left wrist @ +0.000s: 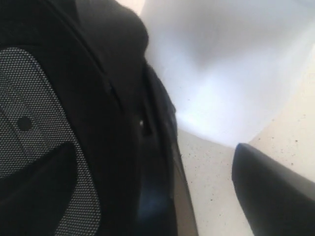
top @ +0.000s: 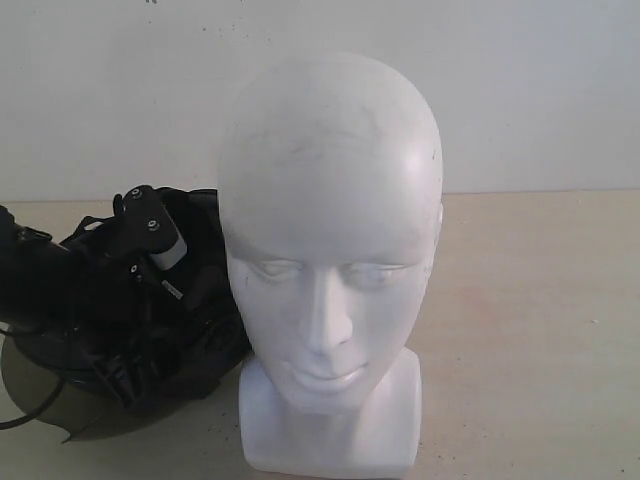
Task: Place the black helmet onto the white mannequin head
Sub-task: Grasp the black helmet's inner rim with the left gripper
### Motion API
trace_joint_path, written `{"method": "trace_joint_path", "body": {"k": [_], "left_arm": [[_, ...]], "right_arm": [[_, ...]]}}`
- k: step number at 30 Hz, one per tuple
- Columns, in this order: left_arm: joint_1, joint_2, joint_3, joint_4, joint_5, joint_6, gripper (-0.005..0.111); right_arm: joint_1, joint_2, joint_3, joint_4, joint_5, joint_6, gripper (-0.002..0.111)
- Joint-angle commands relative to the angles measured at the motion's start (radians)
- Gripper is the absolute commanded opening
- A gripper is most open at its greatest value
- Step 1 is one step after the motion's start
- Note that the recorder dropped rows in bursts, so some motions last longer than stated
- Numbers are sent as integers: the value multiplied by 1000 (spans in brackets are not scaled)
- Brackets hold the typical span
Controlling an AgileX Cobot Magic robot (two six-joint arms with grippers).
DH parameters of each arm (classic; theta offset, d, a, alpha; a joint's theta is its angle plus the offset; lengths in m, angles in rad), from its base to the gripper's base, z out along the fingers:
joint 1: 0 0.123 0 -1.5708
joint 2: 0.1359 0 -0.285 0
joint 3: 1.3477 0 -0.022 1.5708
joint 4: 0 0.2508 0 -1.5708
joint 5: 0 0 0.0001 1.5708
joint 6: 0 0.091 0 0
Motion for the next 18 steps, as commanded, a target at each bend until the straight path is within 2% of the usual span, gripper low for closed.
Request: {"method": "trace_joint_path", "body": {"k": [1, 18], "left_arm": [[-5, 15, -6, -8, -29, 11, 80], [-5, 94, -6, -63, -73, 78, 78]], "right_arm": [[1, -5, -1, 1, -10, 0, 0], [1, -5, -1, 1, -10, 0, 0]]}}
